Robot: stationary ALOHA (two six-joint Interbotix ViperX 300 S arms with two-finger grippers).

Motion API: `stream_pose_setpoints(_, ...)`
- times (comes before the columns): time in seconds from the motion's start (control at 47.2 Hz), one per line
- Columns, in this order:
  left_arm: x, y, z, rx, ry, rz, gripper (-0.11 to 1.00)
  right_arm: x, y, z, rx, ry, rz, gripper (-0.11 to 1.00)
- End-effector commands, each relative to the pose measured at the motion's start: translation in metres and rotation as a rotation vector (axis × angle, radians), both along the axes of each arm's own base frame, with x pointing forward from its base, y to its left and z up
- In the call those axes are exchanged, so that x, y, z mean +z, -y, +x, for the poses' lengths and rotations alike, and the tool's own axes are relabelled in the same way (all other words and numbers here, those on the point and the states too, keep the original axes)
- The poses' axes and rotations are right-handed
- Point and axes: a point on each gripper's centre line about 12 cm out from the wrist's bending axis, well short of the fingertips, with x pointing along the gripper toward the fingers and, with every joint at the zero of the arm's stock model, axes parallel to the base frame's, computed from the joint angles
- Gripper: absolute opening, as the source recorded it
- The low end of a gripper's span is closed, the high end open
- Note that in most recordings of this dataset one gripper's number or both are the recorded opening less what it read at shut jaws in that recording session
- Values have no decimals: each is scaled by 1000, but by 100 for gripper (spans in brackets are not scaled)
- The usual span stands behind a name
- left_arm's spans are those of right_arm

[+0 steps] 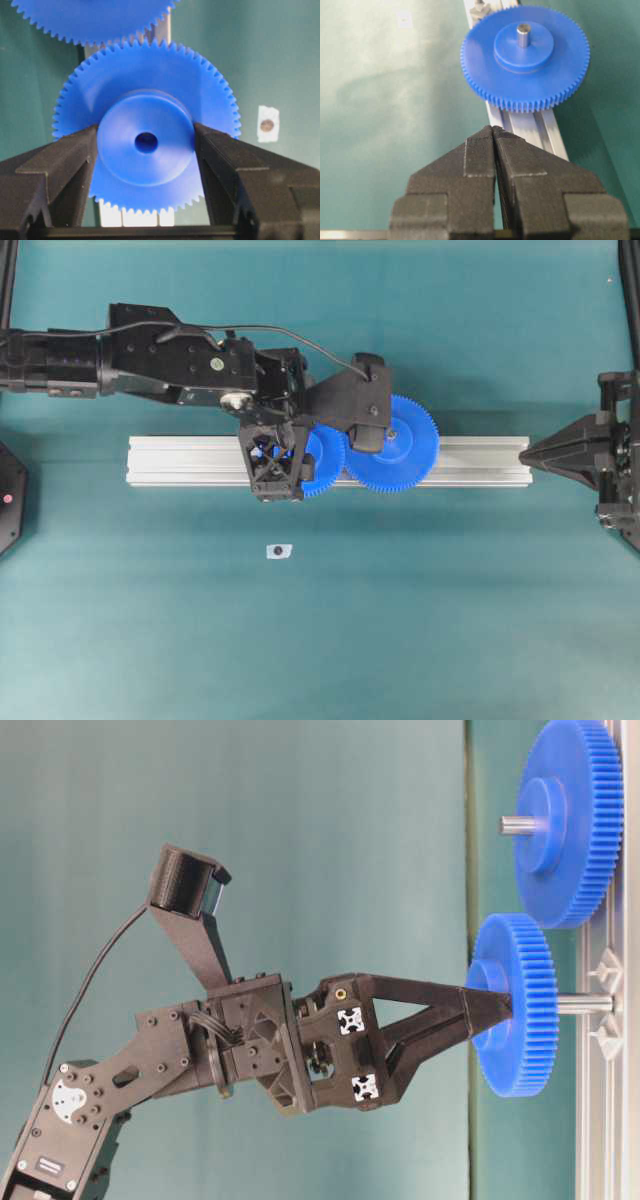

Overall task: Find the location of the shaft and insert the small gear.
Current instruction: 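Align the gear's bore with the shaft and push it on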

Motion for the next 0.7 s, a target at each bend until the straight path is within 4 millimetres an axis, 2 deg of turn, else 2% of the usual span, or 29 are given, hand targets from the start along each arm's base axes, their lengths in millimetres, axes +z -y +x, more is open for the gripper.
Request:
stream_pose_setpoints(0.0,14,-6,3,9,39,11,63,3,1,2,-8,7,9,3)
stream_pose_setpoints(0.233,6,3,4,-8,19,7,63,2,1,1,-8,7,9,3)
stream_pose_setpoints(0.678,6,2,5,1,11,4,63,2,1,2,-8,6,11,3)
